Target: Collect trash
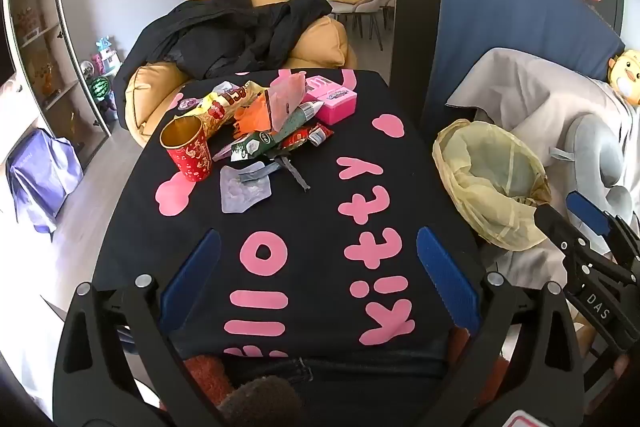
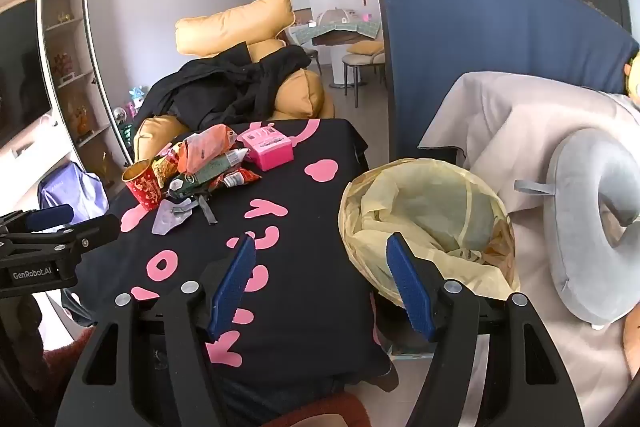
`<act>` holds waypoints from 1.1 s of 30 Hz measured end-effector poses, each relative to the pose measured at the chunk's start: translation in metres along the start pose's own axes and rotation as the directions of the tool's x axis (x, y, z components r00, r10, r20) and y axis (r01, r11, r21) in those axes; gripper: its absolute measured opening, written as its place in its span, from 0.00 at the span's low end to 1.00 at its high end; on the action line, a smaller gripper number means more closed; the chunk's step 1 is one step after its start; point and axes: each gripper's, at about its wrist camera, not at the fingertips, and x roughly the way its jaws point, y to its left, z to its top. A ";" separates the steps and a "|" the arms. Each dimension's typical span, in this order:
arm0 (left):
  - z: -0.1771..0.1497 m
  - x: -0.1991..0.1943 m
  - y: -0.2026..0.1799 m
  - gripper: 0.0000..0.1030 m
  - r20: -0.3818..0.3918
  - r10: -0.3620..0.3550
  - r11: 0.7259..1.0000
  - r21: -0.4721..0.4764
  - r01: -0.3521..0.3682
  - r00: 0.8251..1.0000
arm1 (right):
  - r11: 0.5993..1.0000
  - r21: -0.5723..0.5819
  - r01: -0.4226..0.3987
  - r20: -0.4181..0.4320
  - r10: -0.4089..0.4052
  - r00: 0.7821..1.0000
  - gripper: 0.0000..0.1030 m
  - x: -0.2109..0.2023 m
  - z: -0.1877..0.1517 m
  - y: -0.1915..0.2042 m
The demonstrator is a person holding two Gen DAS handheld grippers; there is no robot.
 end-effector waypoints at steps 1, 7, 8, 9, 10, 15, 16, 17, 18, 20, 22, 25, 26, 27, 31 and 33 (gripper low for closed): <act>0.000 0.000 0.000 0.91 -0.008 -0.004 1.000 -0.003 0.004 1.000 | 1.000 -0.006 0.005 -0.001 -0.005 1.000 0.63 0.000 0.000 0.000; 0.000 0.000 0.000 0.91 -0.004 -0.003 1.000 -0.001 0.003 1.000 | 1.000 0.001 -0.002 -0.004 0.002 1.000 0.63 0.000 0.000 -0.001; 0.000 0.000 0.000 0.91 -0.003 -0.004 1.000 -0.001 0.004 1.000 | 1.000 0.004 -0.004 -0.004 0.004 1.000 0.63 0.000 0.000 -0.001; 0.000 0.000 0.000 0.91 -0.003 -0.004 1.000 -0.001 0.004 1.000 | 1.000 -0.005 0.002 -0.002 -0.002 1.000 0.63 0.000 0.000 0.001; 0.000 0.000 0.000 0.91 -0.003 -0.005 1.000 -0.001 0.005 1.000 | 1.000 -0.005 0.002 -0.002 -0.002 1.000 0.63 0.000 0.000 0.001; 0.000 0.000 0.000 0.91 -0.006 -0.002 1.000 0.000 0.002 1.000 | 1.000 -0.004 0.002 -0.002 -0.002 1.000 0.63 0.001 -0.001 0.001; 0.000 0.000 0.000 0.91 -0.006 -0.002 1.000 0.000 0.002 1.000 | 1.000 -0.005 0.001 -0.002 -0.001 1.000 0.63 0.002 -0.001 0.001; 0.000 0.000 0.000 0.91 -0.006 -0.001 1.000 0.000 0.001 1.000 | 1.000 -0.004 0.001 -0.002 -0.001 1.000 0.63 0.002 -0.001 0.001; 0.000 0.000 0.000 0.91 -0.006 -0.001 1.000 -0.001 0.001 1.000 | 1.000 -0.003 0.001 -0.001 -0.001 1.000 0.63 0.001 0.000 0.001; 0.000 0.000 0.000 0.91 -0.005 -0.001 1.000 -0.001 0.001 1.000 | 1.000 0.000 0.002 0.001 -0.002 1.000 0.63 0.001 0.000 0.000; 0.000 0.000 0.000 0.91 -0.005 -0.002 1.000 -0.001 0.002 1.000 | 1.000 -0.004 0.005 -0.002 -0.005 1.000 0.63 0.003 0.000 0.002; 0.000 0.000 0.000 0.91 -0.005 -0.001 1.000 0.000 0.001 1.000 | 1.000 0.000 0.004 -0.004 -0.004 1.000 0.63 0.003 -0.001 0.000; 0.000 0.000 0.000 0.91 -0.005 -0.001 1.000 0.000 0.001 1.000 | 1.000 0.000 0.003 -0.004 -0.003 1.000 0.63 0.002 0.000 0.000; 0.000 0.000 0.000 0.91 -0.004 -0.001 1.000 0.000 0.001 1.000 | 1.000 0.000 0.004 -0.004 -0.004 1.000 0.63 0.002 0.000 0.000; 0.000 0.001 0.001 0.91 -0.008 -0.001 1.000 -0.003 0.001 1.000 | 1.000 -0.006 0.005 -0.002 -0.005 1.000 0.63 0.004 -0.002 0.004; 0.000 0.000 0.000 0.91 -0.008 0.001 1.000 -0.002 -0.001 1.000 | 1.000 0.001 0.002 -0.003 -0.001 1.000 0.63 0.003 0.000 -0.001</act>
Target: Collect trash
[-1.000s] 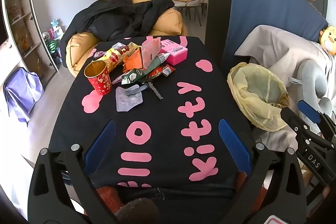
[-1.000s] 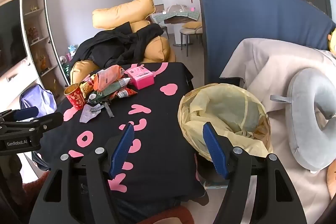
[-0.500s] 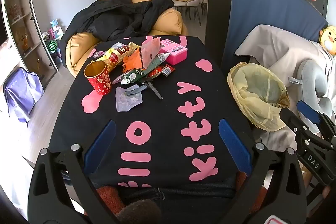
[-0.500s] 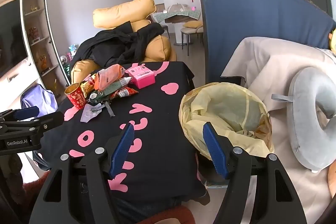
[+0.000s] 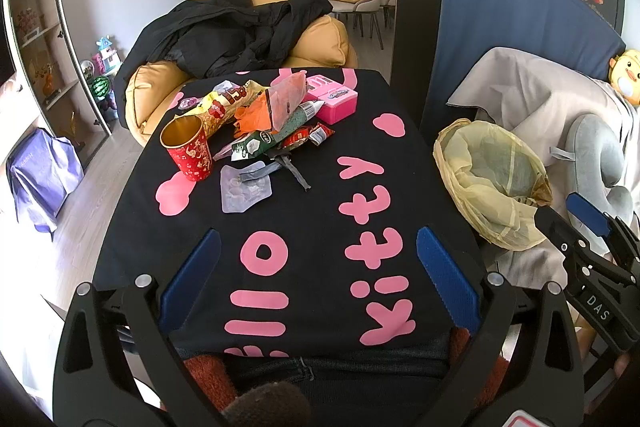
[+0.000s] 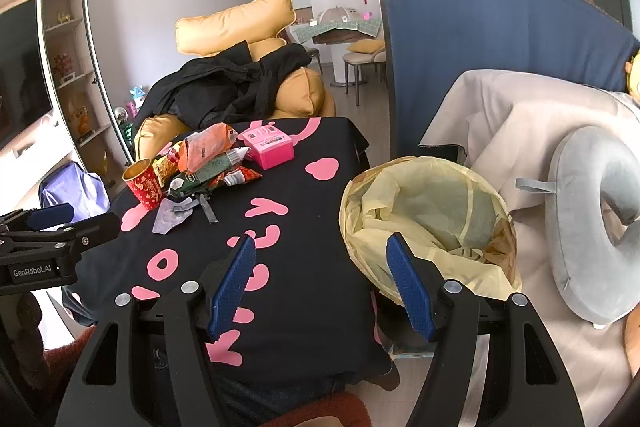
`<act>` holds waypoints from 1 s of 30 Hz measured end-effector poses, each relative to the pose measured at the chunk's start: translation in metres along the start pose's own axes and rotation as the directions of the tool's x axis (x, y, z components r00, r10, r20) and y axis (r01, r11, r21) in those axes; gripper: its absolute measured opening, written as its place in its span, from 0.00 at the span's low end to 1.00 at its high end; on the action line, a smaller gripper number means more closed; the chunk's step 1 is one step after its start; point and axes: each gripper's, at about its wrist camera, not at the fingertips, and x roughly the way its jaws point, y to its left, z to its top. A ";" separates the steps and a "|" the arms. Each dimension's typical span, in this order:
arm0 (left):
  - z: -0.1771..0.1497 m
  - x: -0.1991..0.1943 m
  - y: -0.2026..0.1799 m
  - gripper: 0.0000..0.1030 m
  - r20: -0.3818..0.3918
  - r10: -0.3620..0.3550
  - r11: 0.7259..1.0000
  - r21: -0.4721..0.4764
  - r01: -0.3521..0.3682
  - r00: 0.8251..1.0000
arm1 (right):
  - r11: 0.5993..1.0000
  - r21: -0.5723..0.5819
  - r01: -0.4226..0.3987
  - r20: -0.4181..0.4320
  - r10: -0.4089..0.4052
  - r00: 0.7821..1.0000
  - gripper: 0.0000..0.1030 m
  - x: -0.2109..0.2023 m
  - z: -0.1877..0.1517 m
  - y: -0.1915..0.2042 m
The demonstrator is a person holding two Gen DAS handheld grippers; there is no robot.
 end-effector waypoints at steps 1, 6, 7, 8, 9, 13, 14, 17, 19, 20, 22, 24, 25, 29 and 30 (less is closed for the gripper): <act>0.000 -0.001 -0.001 0.91 0.002 -0.001 1.000 0.003 0.001 1.000 | 1.000 0.001 -0.001 0.000 0.001 1.000 0.63 0.000 0.000 0.000; 0.000 0.001 0.000 0.91 0.000 -0.001 1.000 0.001 0.001 1.000 | 1.000 0.003 -0.006 0.003 0.006 1.000 0.63 0.001 0.000 0.002; 0.000 0.001 0.000 0.91 0.000 -0.001 1.000 0.001 0.001 1.000 | 1.000 0.001 -0.007 0.001 0.007 1.000 0.63 -0.003 0.000 0.000; 0.000 0.000 0.000 0.91 0.001 -0.001 1.000 0.002 0.001 1.000 | 1.000 0.001 -0.007 0.001 0.007 1.000 0.63 -0.003 -0.001 0.000; 0.000 -0.001 -0.001 0.91 0.003 -0.001 1.000 0.003 0.001 1.000 | 1.000 0.001 -0.009 0.001 0.009 1.000 0.63 -0.003 -0.001 0.001; 0.000 0.000 0.000 0.91 0.002 -0.002 1.000 0.002 0.002 1.000 | 1.000 0.002 -0.014 0.001 0.014 1.000 0.63 -0.003 -0.001 -0.001; 0.000 0.000 0.000 0.91 0.002 -0.001 1.000 0.002 0.001 1.000 | 1.000 0.003 -0.015 0.000 0.015 1.000 0.63 -0.003 -0.001 0.000; 0.000 0.000 0.000 0.91 0.001 -0.002 1.000 0.003 0.002 1.000 | 1.000 0.003 -0.017 0.000 0.017 1.000 0.63 -0.003 -0.001 0.000; 0.000 0.000 0.000 0.91 0.001 -0.001 1.000 0.003 0.001 1.000 | 1.000 0.003 -0.016 0.000 0.016 1.000 0.63 -0.003 -0.001 0.000; 0.000 0.000 0.000 0.91 0.001 -0.002 1.000 0.003 0.002 1.000 | 1.000 0.004 -0.016 0.001 0.016 1.000 0.63 -0.003 -0.001 0.000; 0.000 0.000 0.000 0.91 0.000 -0.002 1.000 0.003 0.002 1.000 | 1.000 0.003 -0.016 0.001 0.016 1.000 0.63 -0.003 -0.001 0.000; 0.000 0.000 0.000 0.91 0.000 -0.002 1.000 0.003 0.002 1.000 | 1.000 0.004 -0.018 0.000 0.018 1.000 0.63 -0.003 -0.002 0.000; 0.000 0.000 0.000 0.91 0.001 -0.002 1.000 0.003 0.002 1.000 | 1.000 0.003 -0.018 0.000 0.018 1.000 0.63 -0.003 -0.001 -0.001; 0.000 0.000 0.000 0.91 0.001 -0.001 1.000 0.003 0.001 1.000 | 1.000 0.004 -0.019 -0.001 0.019 1.000 0.63 -0.003 -0.001 -0.001; 0.000 0.000 0.000 0.91 0.001 -0.001 1.000 0.003 0.001 1.000 | 1.000 0.004 -0.018 0.001 0.018 1.000 0.63 -0.003 -0.001 -0.001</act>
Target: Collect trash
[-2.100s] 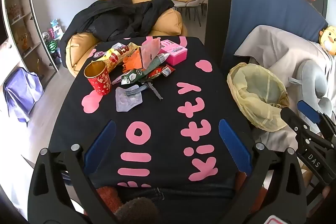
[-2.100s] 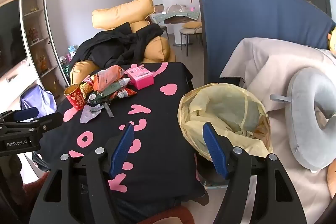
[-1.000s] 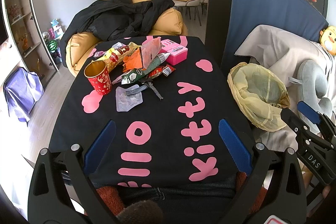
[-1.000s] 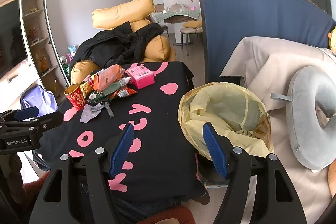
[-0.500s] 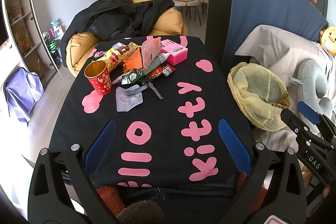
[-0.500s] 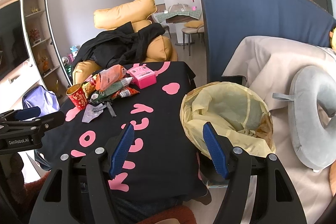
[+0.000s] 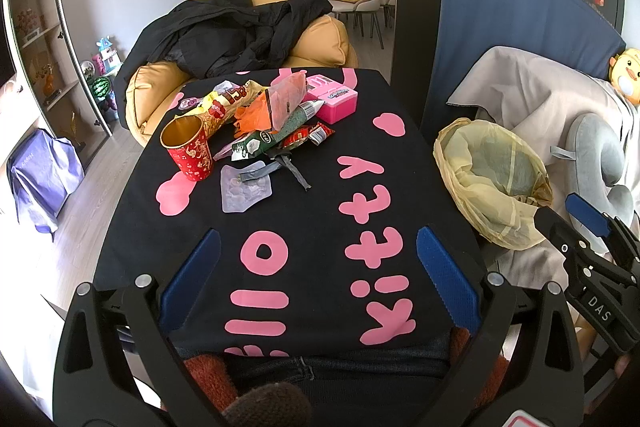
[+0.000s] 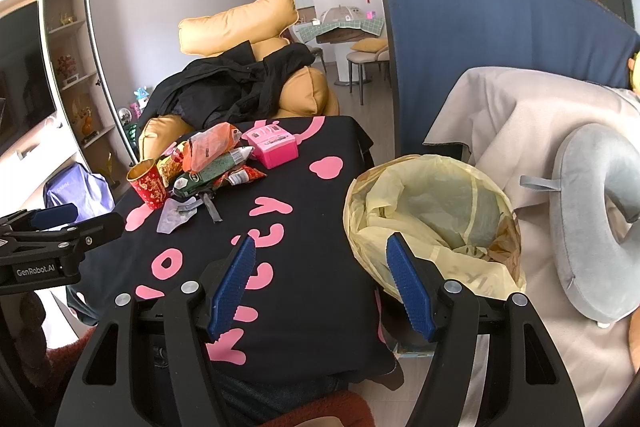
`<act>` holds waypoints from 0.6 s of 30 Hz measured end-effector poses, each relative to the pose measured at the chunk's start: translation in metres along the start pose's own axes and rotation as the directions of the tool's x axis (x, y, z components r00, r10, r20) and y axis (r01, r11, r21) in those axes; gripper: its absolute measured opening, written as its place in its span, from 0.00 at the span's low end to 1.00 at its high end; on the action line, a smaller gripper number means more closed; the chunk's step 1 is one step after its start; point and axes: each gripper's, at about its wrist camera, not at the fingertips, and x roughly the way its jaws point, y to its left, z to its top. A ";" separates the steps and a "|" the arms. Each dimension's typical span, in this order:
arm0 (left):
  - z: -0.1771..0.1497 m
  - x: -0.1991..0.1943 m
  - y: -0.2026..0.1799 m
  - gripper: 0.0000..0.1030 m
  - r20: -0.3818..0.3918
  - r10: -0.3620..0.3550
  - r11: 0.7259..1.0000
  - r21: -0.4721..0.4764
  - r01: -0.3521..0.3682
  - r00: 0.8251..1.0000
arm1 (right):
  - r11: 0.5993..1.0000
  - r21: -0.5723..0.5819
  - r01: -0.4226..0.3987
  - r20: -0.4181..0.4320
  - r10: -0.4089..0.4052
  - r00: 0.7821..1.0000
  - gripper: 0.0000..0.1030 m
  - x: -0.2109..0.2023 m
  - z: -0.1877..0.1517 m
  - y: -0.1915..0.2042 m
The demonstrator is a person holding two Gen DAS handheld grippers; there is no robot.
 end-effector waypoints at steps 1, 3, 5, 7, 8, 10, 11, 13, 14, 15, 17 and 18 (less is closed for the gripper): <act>0.000 0.000 0.000 0.91 0.000 0.000 1.000 0.000 0.000 1.000 | 1.000 -0.001 0.002 0.002 -0.002 1.000 0.63 0.000 0.000 0.000; 0.000 0.001 0.000 0.91 -0.001 -0.001 1.000 0.001 0.001 1.000 | 1.000 -0.001 0.003 0.002 -0.003 1.000 0.63 -0.001 0.001 0.000; 0.000 0.000 0.000 0.91 -0.001 0.000 1.000 0.000 0.000 1.000 | 1.000 -0.002 0.006 0.006 -0.006 1.000 0.63 -0.001 0.001 0.000; 0.000 0.000 0.000 0.91 -0.001 0.000 1.000 0.001 0.000 1.000 | 1.000 0.000 0.005 0.007 -0.005 1.000 0.63 0.000 0.000 0.000; 0.000 0.000 0.000 0.91 -0.001 0.000 1.000 0.001 0.000 1.000 | 1.000 0.000 0.005 0.007 -0.005 1.000 0.63 -0.001 0.001 -0.001; 0.000 0.000 0.000 0.91 -0.002 0.000 1.000 0.001 0.000 1.000 | 1.000 0.003 0.004 0.008 -0.004 1.000 0.63 -0.001 0.002 -0.002; 0.000 0.000 0.000 0.91 -0.003 0.000 1.000 0.002 0.000 1.000 | 1.000 0.002 0.004 0.009 -0.004 1.000 0.63 -0.001 0.002 -0.002; 0.000 0.000 0.000 0.91 -0.002 0.000 1.000 0.002 0.000 1.000 | 1.000 -0.001 0.007 0.015 -0.007 1.000 0.63 -0.002 0.003 -0.002; 0.000 0.000 0.000 0.91 -0.002 0.000 1.000 0.002 0.000 1.000 | 1.000 -0.001 0.007 0.017 -0.007 1.000 0.63 -0.003 0.003 -0.002; 0.000 0.000 0.000 0.91 -0.002 0.000 1.000 0.001 0.000 1.000 | 1.000 -0.001 0.007 0.018 -0.007 1.000 0.63 -0.003 0.004 -0.002; 0.000 0.000 0.000 0.91 -0.002 0.000 1.000 0.002 0.000 1.000 | 1.000 0.001 0.008 0.022 -0.008 1.000 0.63 -0.004 0.006 -0.004; 0.000 0.000 0.000 0.91 -0.002 0.001 1.000 0.001 -0.001 1.000 | 1.000 0.003 0.007 0.022 -0.007 1.000 0.63 -0.005 0.006 -0.004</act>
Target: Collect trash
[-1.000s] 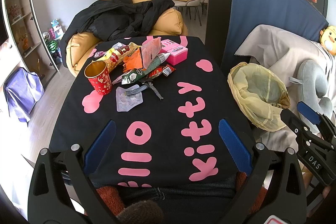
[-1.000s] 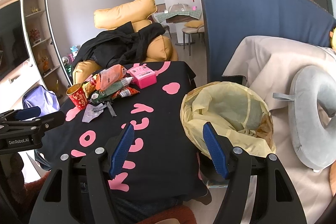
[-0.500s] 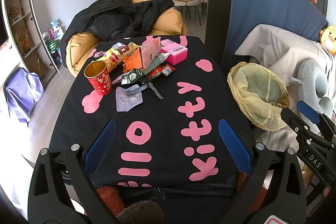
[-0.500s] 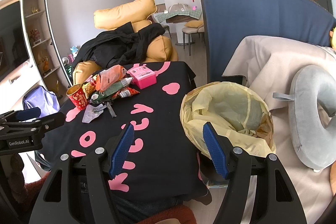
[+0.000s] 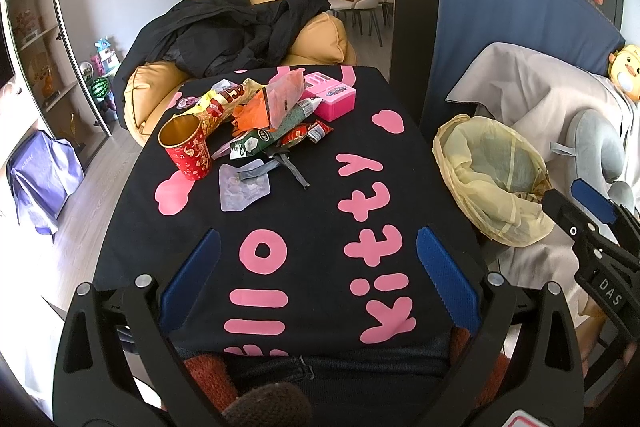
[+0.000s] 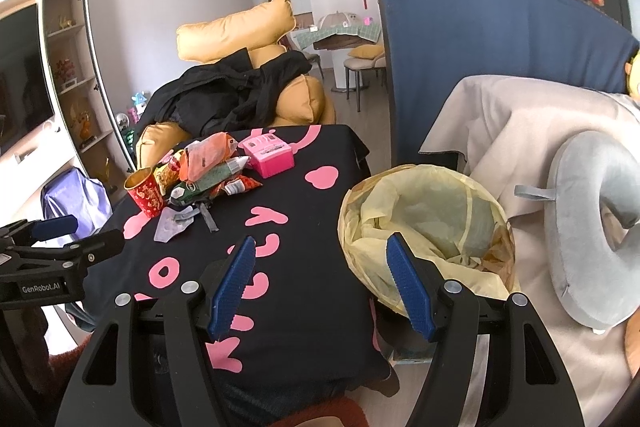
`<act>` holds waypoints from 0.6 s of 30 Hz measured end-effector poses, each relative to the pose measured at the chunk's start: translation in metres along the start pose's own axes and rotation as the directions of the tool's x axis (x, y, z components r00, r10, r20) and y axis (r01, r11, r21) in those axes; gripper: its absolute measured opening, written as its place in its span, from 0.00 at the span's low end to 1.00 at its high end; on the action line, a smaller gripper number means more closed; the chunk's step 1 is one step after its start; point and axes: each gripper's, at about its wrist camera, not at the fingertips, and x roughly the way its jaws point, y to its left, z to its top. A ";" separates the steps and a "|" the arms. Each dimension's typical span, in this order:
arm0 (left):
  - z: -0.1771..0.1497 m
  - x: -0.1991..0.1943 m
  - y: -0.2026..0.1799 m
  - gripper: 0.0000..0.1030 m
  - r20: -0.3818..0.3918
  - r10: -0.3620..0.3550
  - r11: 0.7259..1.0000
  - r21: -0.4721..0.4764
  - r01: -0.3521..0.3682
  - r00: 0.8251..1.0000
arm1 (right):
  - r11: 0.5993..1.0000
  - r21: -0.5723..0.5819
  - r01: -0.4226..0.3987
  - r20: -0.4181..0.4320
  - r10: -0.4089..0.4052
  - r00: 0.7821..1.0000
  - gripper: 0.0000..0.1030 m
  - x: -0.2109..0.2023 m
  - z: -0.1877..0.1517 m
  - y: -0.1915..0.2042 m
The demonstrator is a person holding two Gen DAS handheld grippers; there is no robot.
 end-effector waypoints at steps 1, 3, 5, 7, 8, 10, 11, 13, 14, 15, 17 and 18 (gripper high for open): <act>0.000 0.000 0.000 0.91 0.000 0.000 1.000 0.000 0.000 1.000 | 1.000 0.000 0.001 0.000 -0.001 1.000 0.63 0.000 0.000 0.000; 0.000 0.000 0.000 0.91 0.001 0.000 1.000 0.000 0.000 1.000 | 1.000 0.000 0.001 -0.001 -0.001 1.000 0.63 0.000 0.001 0.000; 0.000 0.000 0.000 0.91 0.000 0.000 1.000 0.000 0.000 1.000 | 1.000 0.001 -0.001 -0.002 0.001 1.000 0.63 0.000 0.001 0.000; 0.000 0.000 0.000 0.91 0.000 0.000 1.000 0.000 0.000 1.000 | 1.000 0.001 -0.001 -0.002 0.001 1.000 0.63 0.000 0.001 -0.001; 0.000 0.000 0.000 0.91 0.000 0.001 1.000 0.000 -0.001 1.000 | 1.000 0.001 -0.002 -0.002 0.002 1.000 0.63 0.000 0.001 -0.001; 0.000 0.000 0.000 0.91 -0.001 0.001 1.000 -0.001 -0.001 1.000 | 1.000 0.000 0.000 -0.001 0.000 1.000 0.63 0.000 0.001 0.000; 0.000 0.000 0.000 0.91 -0.001 0.000 1.000 0.001 0.000 1.000 | 1.000 0.000 0.000 -0.002 0.000 1.000 0.63 0.001 0.000 0.000; 0.000 0.000 0.000 0.91 -0.001 0.001 1.000 0.001 -0.001 1.000 | 1.000 0.000 0.000 -0.001 0.000 1.000 0.63 0.001 0.000 0.000; 0.000 0.000 0.000 0.91 0.000 0.001 1.000 0.000 -0.001 1.000 | 1.000 0.000 0.001 -0.001 -0.001 1.000 0.63 0.001 0.001 0.000; 0.000 0.000 0.000 0.91 0.000 0.001 1.000 0.000 -0.001 1.000 | 1.000 0.001 0.000 -0.002 0.000 1.000 0.63 0.001 0.000 0.000; 0.000 0.000 0.000 0.91 0.002 0.003 1.000 -0.002 -0.003 1.000 | 1.000 0.002 -0.002 -0.004 0.002 1.000 0.63 0.001 0.001 0.000; 0.000 0.000 0.001 0.91 0.004 0.004 1.000 -0.004 -0.004 1.000 | 1.000 0.004 -0.004 -0.005 0.004 1.000 0.63 0.001 0.001 0.000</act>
